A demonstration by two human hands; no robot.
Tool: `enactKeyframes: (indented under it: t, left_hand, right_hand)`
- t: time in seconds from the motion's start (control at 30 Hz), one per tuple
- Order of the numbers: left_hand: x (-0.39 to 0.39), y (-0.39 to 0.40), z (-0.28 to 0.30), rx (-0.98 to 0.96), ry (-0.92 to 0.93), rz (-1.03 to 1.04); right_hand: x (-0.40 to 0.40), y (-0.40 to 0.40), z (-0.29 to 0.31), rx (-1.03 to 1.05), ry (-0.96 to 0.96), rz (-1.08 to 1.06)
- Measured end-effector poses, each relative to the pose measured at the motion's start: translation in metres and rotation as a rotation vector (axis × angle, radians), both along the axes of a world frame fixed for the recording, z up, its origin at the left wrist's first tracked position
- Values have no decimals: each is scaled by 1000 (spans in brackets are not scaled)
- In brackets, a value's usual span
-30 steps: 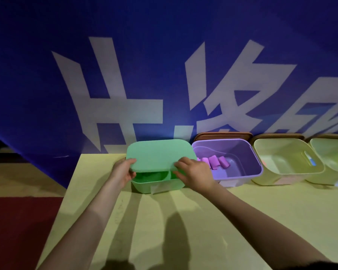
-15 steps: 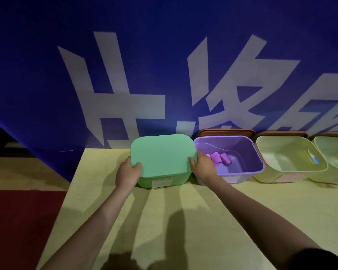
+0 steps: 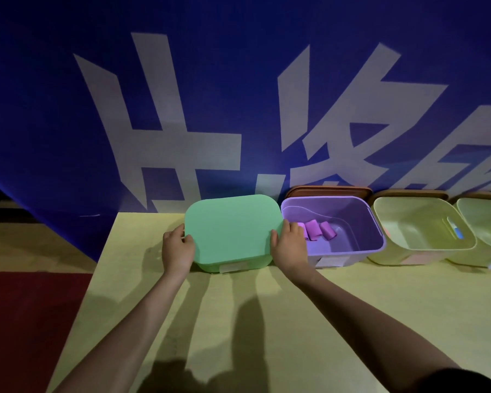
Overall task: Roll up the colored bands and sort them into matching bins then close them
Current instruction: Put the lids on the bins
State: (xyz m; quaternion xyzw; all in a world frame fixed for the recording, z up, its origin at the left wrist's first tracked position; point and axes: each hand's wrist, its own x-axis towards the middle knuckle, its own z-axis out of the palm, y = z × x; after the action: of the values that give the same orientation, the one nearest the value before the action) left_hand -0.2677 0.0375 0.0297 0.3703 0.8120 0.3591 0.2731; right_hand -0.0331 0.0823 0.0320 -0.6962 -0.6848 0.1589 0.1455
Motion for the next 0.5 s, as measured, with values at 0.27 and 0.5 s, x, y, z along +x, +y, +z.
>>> enactKeyframes:
  t: [0.27,0.5]
  left_hand:
    - [-5,20,-6,-45,100,-28]
    - [-18,51,-6,-77,96,-98]
  right_hand:
    - [-1,6,5,8,-177,19]
    - [-9,24,10,-16,-108,131]
